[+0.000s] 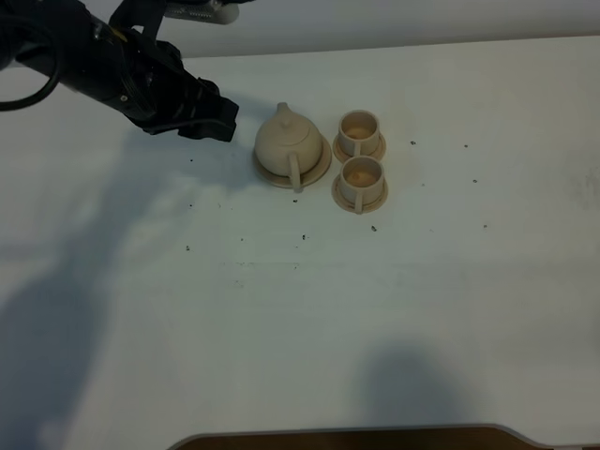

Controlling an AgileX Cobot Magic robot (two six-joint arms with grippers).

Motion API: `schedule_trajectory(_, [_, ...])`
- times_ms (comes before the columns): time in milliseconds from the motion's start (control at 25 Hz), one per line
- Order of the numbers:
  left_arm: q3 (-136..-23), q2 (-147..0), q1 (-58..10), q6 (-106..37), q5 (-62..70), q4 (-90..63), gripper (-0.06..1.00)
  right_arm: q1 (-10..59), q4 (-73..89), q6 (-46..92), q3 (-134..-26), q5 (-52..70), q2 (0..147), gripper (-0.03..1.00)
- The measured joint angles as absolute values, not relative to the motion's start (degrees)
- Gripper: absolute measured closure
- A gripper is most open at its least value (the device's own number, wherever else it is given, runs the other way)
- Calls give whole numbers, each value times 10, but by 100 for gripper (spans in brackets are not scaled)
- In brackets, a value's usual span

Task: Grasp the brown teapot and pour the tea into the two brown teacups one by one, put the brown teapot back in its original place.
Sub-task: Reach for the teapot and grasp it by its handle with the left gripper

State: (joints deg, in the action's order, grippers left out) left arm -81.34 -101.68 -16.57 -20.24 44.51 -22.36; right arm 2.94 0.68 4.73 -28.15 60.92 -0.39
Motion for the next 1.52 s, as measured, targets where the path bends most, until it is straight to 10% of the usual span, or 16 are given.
schedule_trajectory(640, [-1036,-1185,-329,109,576,-40,51,29,7,47,-281,609,-4,56])
schedule_trajectory(1520, [-1039,-1252,-281,231,527,-39,54,29,7,47,-281,609,-4,56])
